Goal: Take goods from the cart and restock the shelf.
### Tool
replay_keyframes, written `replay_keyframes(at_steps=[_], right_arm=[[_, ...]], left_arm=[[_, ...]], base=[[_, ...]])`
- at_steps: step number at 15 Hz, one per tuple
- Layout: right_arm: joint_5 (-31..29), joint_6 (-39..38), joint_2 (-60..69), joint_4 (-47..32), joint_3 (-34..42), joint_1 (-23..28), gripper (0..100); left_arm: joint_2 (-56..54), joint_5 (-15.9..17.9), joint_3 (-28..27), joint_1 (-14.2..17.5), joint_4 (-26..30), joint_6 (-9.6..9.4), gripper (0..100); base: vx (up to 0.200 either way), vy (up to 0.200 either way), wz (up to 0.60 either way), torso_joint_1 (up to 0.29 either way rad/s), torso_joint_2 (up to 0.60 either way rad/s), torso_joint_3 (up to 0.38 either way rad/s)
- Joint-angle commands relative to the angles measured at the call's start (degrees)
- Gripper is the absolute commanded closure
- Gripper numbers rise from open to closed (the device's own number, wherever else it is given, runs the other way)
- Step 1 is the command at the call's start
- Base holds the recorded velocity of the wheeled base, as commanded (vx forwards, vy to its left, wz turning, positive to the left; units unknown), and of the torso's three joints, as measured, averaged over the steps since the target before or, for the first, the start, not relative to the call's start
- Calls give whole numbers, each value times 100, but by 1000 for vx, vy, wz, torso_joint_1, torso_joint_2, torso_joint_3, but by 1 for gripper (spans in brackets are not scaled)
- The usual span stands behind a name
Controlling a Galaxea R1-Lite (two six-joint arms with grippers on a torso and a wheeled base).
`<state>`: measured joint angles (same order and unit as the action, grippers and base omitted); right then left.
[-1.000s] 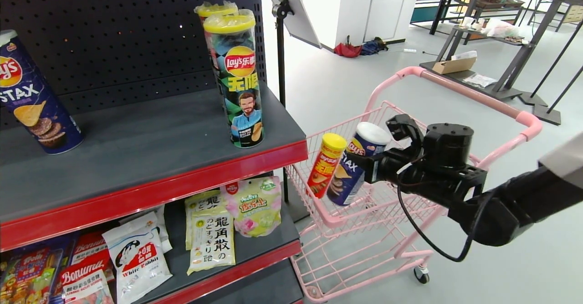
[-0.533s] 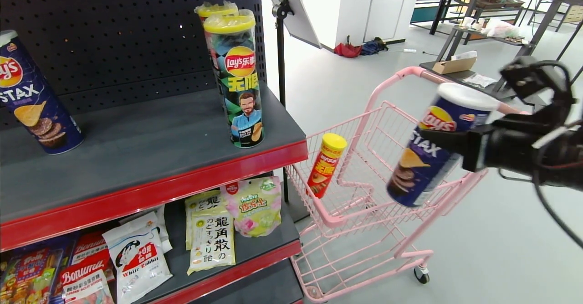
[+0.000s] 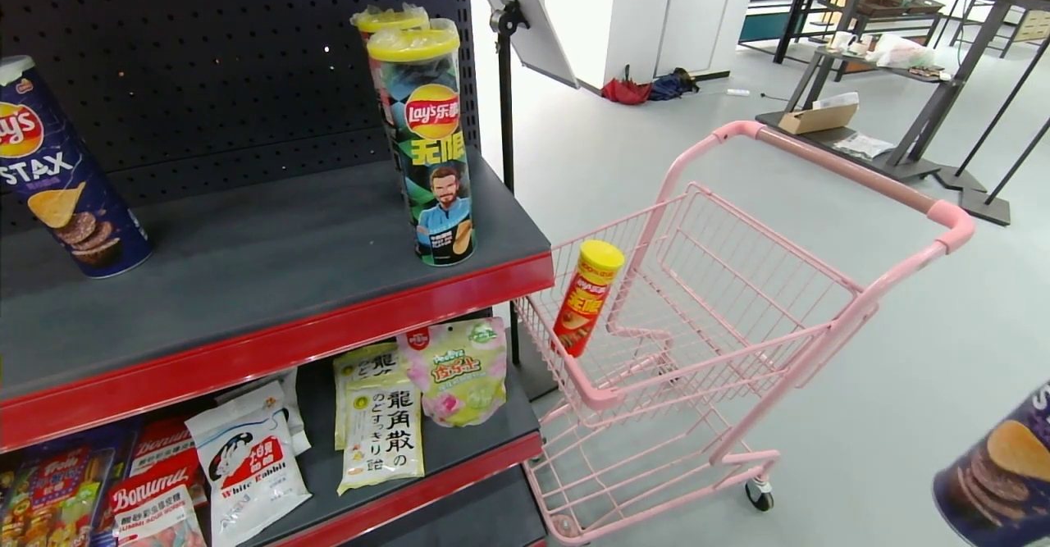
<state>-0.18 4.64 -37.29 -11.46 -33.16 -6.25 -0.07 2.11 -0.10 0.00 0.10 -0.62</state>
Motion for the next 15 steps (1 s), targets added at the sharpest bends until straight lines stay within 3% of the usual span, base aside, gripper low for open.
replay_keyframes(at_steps=[1,7,15], right_arm=[[-8,212,890,-146,389,177,100],[1,291,1092,-401,512,160,100],[18,318,1040,-401,574,151,100]], left_arm=[[7,0,1,0,-1,1,0],[7,0,1,-9,-1,1,0],[7,0,1,0,-1,1,0]], base=[[0,0,0,0,0,0],[0,0,0,18,-52,-32],[0,0,0,198,-516,-317]])
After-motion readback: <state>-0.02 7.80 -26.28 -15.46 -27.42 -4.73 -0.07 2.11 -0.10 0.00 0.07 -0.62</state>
